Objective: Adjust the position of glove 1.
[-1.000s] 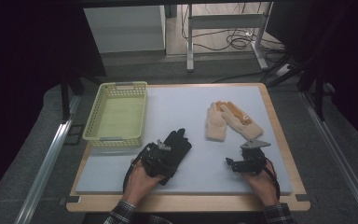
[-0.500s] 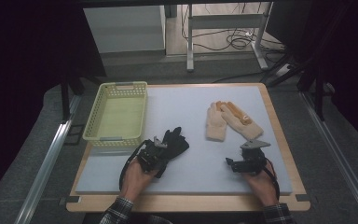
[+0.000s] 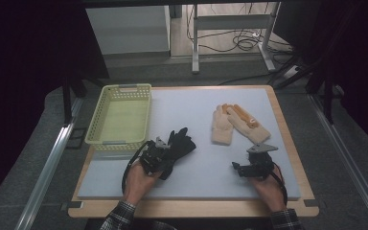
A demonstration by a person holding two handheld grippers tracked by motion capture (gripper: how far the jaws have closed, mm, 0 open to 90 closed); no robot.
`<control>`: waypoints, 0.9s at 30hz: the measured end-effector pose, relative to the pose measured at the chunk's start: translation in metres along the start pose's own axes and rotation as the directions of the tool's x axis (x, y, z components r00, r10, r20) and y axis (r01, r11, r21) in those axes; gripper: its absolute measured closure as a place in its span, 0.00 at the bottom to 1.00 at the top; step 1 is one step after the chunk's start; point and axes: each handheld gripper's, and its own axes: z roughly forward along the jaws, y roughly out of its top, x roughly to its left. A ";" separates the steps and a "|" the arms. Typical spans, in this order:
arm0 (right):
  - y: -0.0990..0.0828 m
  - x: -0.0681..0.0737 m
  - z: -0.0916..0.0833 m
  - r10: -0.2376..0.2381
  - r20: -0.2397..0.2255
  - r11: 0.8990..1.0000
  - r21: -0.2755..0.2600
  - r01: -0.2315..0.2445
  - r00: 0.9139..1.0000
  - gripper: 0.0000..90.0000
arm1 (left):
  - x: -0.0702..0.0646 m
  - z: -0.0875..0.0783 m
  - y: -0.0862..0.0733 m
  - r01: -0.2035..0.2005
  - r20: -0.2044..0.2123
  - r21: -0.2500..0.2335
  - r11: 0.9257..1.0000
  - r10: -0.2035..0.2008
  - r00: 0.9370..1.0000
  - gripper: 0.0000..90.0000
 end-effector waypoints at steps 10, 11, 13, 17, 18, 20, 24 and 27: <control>0.000 0.000 0.000 0.000 0.000 1.000 0.000 0.000 1.000 0.18 | 0.006 -0.010 0.029 0.005 -0.006 -0.032 0.999 -0.005 1.000 0.78; 0.000 0.000 0.000 0.001 0.000 1.000 0.000 -0.001 1.000 0.18 | 0.006 -0.012 0.032 0.007 -0.004 -0.037 0.999 -0.007 1.000 0.78; 0.000 0.000 0.000 0.002 0.000 1.000 0.000 -0.002 1.000 0.18 | 0.007 -0.016 0.040 0.009 -0.001 -0.047 0.999 -0.009 1.000 0.78; 0.000 0.000 0.000 0.000 -0.001 1.000 -0.001 0.000 1.000 0.18 | 0.010 -0.024 0.054 0.014 -0.002 -0.060 0.998 -0.014 1.000 0.78; 0.000 0.000 0.000 0.001 -0.001 1.000 -0.001 -0.001 1.000 0.18 | 0.012 -0.026 0.057 0.019 0.001 -0.063 0.998 -0.019 1.000 0.78; 0.000 0.000 0.000 0.003 -0.001 1.000 0.000 -0.003 1.000 0.18 | 0.017 -0.029 0.063 0.030 0.001 -0.066 0.997 -0.030 1.000 0.78; 0.000 0.000 0.000 0.003 -0.001 1.000 0.000 -0.003 1.000 0.18 | 0.027 -0.038 0.073 0.040 -0.017 -0.064 0.997 -0.041 0.999 0.78; 0.000 0.000 0.000 0.003 -0.001 1.000 0.000 -0.003 1.000 0.18 | 0.036 -0.043 0.077 0.053 -0.031 -0.060 0.997 -0.055 0.998 0.78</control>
